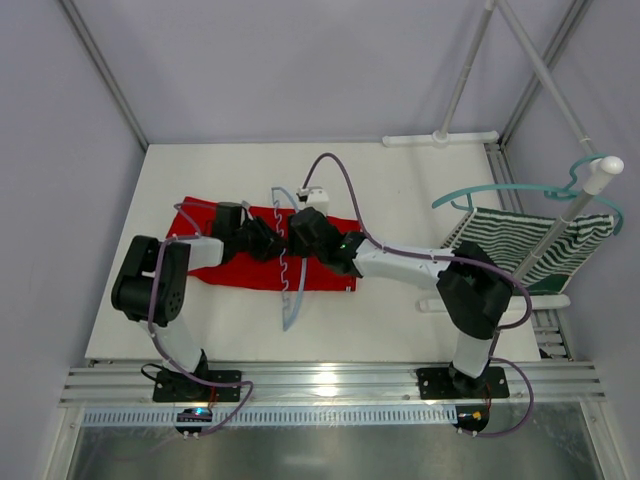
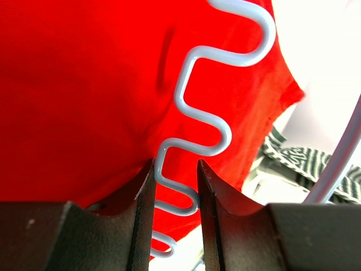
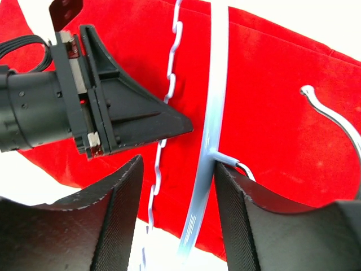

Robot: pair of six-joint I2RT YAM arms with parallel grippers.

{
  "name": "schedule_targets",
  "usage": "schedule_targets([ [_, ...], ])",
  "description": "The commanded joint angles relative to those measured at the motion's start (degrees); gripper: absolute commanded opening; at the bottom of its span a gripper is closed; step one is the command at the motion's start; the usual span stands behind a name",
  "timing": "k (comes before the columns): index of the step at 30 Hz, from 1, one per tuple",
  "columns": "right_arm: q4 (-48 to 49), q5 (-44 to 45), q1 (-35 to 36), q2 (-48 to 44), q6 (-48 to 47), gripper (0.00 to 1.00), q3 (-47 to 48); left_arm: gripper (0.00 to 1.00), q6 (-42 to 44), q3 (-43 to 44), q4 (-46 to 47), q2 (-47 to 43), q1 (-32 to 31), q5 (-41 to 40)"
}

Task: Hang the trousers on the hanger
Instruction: Place trousers on hanger

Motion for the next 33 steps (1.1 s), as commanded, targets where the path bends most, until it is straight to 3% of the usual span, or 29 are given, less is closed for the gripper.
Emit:
schedule_targets([
  [1, 3.99, -0.82, 0.72, -5.08, -0.36, 0.56, -0.92, 0.00, -2.70, -0.23, 5.46, 0.68, -0.74, 4.16],
  [7, 3.64, 0.05, 0.71, -7.72, -0.10, 0.65, -2.51, 0.00, -7.44, -1.81, 12.22, 1.47, -0.82, 6.97],
  [14, -3.20, 4.01, -0.07, -9.48, 3.24, 0.75, -3.91, 0.00, -10.79, -2.87, 17.59, 2.26, -0.65, 8.74],
  [22, -3.30, 0.14, -2.00, -11.94, 5.96, 0.87, -7.61, 0.00, -13.34, -2.96, 21.02, 3.49, -0.65, 9.18],
  [26, -6.30, -1.26, -2.89, -10.63, 7.37, 0.88, -7.69, 0.00, -13.96, -3.04, 21.37, 3.93, -0.65, 8.47],
  [33, 2.40, -6.80, -4.03, -12.64, 13.60, 0.84, -15.86, 0.00, -15.45, -2.87, 22.78, 4.37, -0.65, 8.39],
])
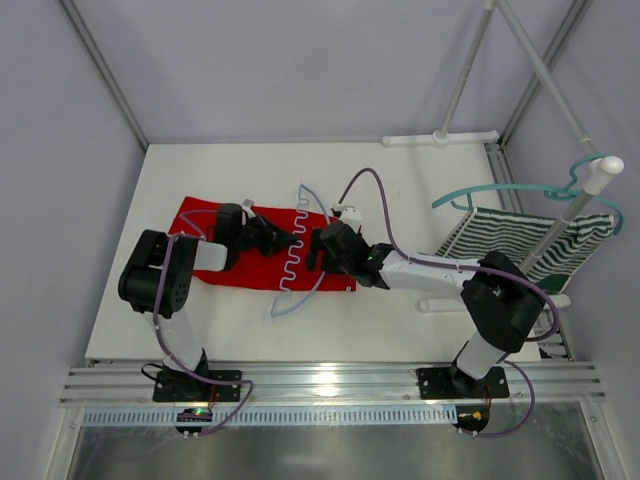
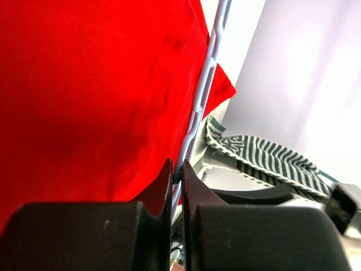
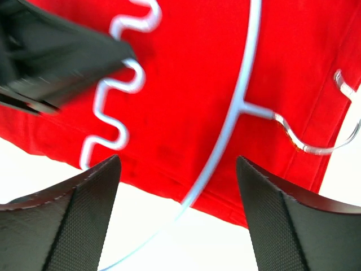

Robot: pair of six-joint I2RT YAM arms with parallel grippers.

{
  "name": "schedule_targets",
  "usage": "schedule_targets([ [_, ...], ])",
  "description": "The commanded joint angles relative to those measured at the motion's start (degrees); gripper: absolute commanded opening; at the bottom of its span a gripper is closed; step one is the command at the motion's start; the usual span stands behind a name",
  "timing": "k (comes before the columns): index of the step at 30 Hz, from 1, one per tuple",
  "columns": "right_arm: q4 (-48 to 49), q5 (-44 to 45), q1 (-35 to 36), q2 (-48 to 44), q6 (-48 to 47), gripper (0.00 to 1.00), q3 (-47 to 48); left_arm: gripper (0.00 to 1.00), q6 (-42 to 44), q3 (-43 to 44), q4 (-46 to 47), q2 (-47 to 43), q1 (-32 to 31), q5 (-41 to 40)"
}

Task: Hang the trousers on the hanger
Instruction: Place trousers on hanger

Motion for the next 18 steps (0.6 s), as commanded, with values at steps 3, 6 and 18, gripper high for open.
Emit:
schedule_targets([
  [3, 10.40, -4.86, -1.50, -2.97, 7.70, 0.73, -6.41, 0.00, 1.18, 0.70, 0.37, -0.27, -0.19, 0.03],
  [6, 14.53, -6.01, -2.99, -2.00, 11.04, 0.61, -9.23, 0.00, 3.21, 1.31, -2.71, -0.97, -0.19, -0.85],
  [18, 40.90, -13.30, -4.93, 0.73, 21.14, 0.60, -21.19, 0.00, 4.09, 0.43, -3.68, -0.27, -0.19, -1.37],
])
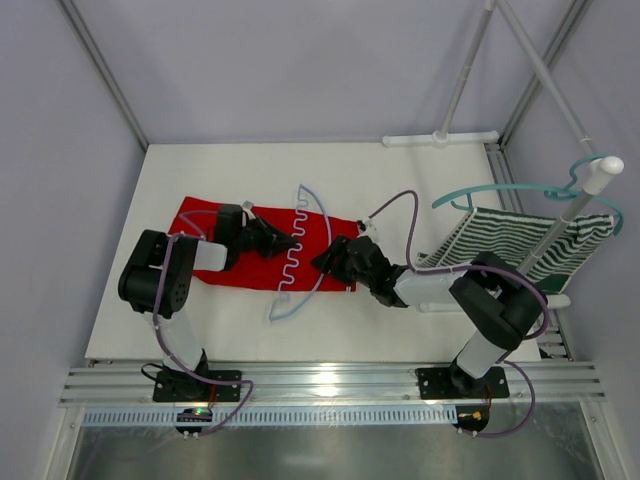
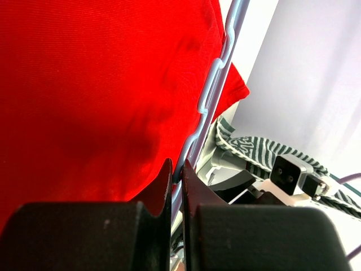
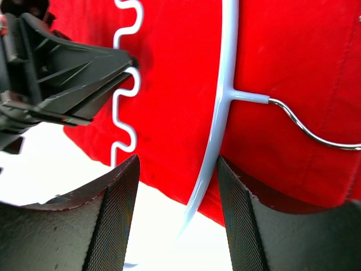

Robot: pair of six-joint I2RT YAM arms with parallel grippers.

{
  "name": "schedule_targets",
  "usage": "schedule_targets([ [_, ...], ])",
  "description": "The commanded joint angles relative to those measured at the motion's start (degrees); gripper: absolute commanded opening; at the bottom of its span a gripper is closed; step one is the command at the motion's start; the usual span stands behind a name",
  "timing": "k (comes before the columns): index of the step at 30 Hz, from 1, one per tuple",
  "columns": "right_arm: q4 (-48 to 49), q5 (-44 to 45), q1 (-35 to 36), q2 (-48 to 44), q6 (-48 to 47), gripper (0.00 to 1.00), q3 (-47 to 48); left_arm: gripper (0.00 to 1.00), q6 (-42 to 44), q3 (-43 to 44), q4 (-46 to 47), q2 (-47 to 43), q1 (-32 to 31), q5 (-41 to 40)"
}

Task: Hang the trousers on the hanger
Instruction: Place trousers on hanger

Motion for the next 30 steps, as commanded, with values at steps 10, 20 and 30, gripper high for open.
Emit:
schedule_targets([
  [10, 18.87, -6.71, -1.94, 5.25, 7.93, 0.60, -3.54, 0.00, 2.93, -0.68, -2.90, 0.76, -0.28, -1.42],
  [20, 26.61, -7.43, -1.86, 5.43, 5.91, 0.44, -4.07, 0.00, 3.82, -1.39, -4.31, 1.99, -1.07, -2.21],
  [30, 27.41, -7.96, -1.42, 3.94, 1.52, 0.43, -1.52, 0.00, 3.55, -1.30, -4.39, 1.82, -3.09, -2.83],
])
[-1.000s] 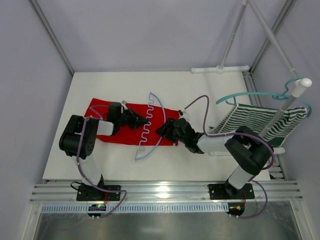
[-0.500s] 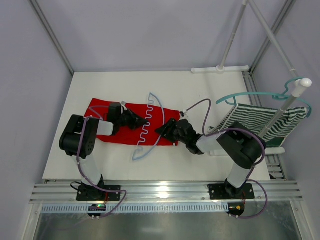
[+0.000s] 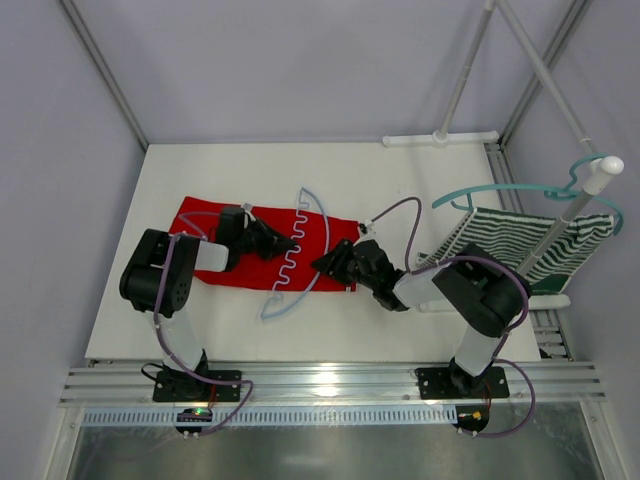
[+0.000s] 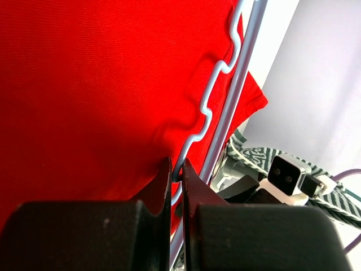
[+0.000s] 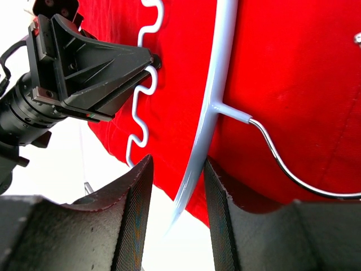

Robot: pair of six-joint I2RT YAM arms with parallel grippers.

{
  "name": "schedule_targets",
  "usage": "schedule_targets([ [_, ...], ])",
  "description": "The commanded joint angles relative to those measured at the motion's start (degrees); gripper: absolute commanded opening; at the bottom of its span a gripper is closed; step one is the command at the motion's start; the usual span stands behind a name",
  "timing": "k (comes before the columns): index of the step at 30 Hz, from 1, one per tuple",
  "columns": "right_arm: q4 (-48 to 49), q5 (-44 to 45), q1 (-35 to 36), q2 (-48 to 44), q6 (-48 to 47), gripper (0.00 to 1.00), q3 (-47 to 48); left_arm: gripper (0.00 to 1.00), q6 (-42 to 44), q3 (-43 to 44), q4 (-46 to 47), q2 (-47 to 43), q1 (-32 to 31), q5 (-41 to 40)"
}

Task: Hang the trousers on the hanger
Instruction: Place trousers on hanger

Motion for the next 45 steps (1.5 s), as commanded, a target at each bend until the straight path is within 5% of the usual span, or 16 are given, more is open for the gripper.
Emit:
schedule_targets([
  [1, 7.61, -0.22, 0.88, -2.31, -2.72, 0.43, 3.96, 0.00, 2.15, -1.04, -3.32, 1.16, -2.39, 0.76],
  [19, 2.24, -0.48, 0.27, -7.94, -2.64, 0.31, 4.94, 0.08, 4.87, -1.74, -7.45, -3.23, -2.39, 0.41],
  [29, -9.18, 1.54, 0.18, -10.31, -7.12, 0.08, 9.50, 0.12, 5.76, -4.03, -6.75, -7.62, -2.39, -0.03],
  [39, -45.77, 6.97, 0.09, -11.02, -26.43, 0.04, 27.40, 0.51, 13.66, 3.52, -24.73, -15.09, -2.13, -4.95],
  [45, -54.89, 12.86, 0.79, -10.49, -34.10, 0.04, 33.23, 0.66, 14.81, 10.46, -34.78, -21.24, -2.13, -11.44],
])
